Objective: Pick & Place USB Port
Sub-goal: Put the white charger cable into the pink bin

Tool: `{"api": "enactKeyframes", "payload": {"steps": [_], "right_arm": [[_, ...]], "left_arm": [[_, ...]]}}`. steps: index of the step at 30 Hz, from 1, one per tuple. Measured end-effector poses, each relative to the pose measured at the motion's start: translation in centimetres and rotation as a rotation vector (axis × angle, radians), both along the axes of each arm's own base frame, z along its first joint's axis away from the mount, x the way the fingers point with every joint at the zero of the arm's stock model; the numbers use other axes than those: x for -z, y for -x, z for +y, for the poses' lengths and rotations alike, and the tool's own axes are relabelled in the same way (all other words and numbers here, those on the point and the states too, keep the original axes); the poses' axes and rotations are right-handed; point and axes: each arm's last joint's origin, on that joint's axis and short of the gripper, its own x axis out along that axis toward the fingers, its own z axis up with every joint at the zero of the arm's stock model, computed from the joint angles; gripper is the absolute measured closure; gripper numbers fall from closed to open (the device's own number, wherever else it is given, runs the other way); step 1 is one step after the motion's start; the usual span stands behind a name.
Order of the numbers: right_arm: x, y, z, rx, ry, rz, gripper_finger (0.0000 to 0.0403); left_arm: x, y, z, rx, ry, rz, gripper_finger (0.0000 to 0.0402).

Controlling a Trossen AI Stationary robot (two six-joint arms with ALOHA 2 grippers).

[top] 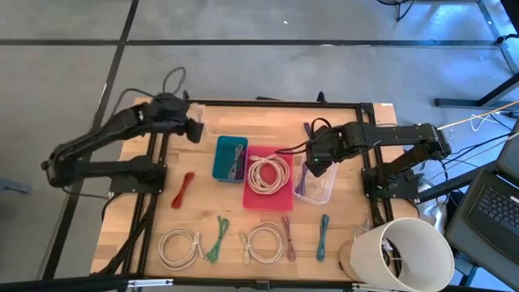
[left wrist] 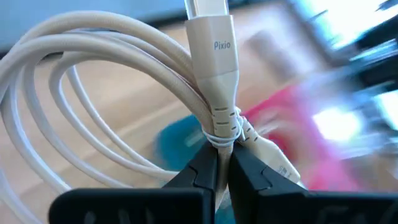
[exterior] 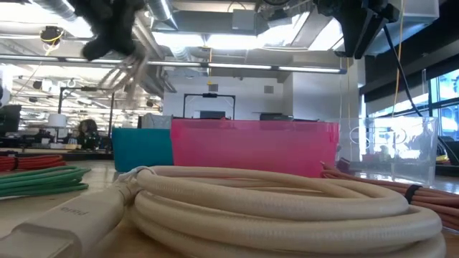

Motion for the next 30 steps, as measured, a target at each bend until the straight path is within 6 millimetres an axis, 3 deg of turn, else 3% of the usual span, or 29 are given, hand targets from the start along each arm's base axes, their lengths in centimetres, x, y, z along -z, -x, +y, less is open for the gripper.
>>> {"api": "enactKeyframes", "payload": {"steps": [9, 14, 22, 30], "right_arm": [[0.0, 0.0, 0.0, -0.002, 0.000, 0.000, 0.0246], [0.0, 0.0, 0.0, -0.028, 0.002, 0.009, 0.0246], [-0.4, 0.3, -0.6, -0.027, 0.114, -0.002, 0.0246], [-2.8, 3.0, -2.3, 0.069, 0.233, -0.122, 0.0246]], "left_arm": [[-5.4, -2.9, 0.0, 0.297, -0.229, -0.584, 0.0389], [-6.1, -5.5, -0.2, 0.501, -0.248, -0.721, 0.0389], [-5.9, -10.1, -1.6, 0.762, -0.197, -0.521, 0.0389], [-5.6, -14.1, -3.5, 0.935, -0.293, -0.292, 0.0389]]}}
